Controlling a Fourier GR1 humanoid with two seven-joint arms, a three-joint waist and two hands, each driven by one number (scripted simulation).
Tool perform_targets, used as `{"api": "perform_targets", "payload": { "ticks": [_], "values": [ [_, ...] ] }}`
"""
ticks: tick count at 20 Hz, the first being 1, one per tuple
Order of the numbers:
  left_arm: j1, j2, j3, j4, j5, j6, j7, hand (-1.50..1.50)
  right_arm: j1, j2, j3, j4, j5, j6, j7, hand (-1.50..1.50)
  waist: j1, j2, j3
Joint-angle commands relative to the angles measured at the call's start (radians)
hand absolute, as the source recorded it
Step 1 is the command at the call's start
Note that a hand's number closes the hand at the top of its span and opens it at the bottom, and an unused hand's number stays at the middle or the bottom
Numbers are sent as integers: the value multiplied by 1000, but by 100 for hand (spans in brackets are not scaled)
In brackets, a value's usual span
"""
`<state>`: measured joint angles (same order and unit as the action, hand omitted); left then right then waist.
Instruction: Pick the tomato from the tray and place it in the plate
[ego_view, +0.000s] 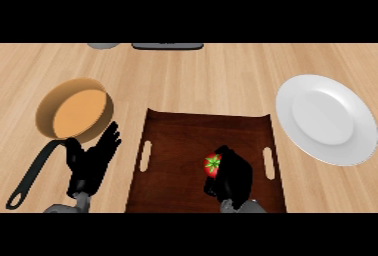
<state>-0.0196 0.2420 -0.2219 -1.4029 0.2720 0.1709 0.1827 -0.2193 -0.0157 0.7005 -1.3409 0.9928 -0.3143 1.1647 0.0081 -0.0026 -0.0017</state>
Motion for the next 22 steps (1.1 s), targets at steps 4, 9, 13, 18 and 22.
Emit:
{"api": "perform_targets", "payload": {
  "ticks": [4, 9, 13, 18, 22],
  "values": [
    [-9, -42, -1, 41, -33, 3, -34, 0, -15, 15, 56, -30, 72, 18, 222, 150, -7, 2, 1],
    [12, -27, -20, -11, -23, -11, -11, 0, -285, 15, -349, 189, 80, -4, 218, 150, 30, 22, 0],
    [-9, -21, -20, -13, -29, -13, -12, 0, -418, -69, -512, 257, 151, -63, 207, 150, 49, 34, -1],
    [-33, -40, -47, -12, -41, -19, -11, 0, -575, -153, -595, 370, 351, -107, 226, 150, 83, 42, -4],
    [-35, -32, -46, -2, -44, -25, -7, 0, -665, -187, -685, 422, 470, -147, 275, 150, 97, 43, -3]
  ]
}}
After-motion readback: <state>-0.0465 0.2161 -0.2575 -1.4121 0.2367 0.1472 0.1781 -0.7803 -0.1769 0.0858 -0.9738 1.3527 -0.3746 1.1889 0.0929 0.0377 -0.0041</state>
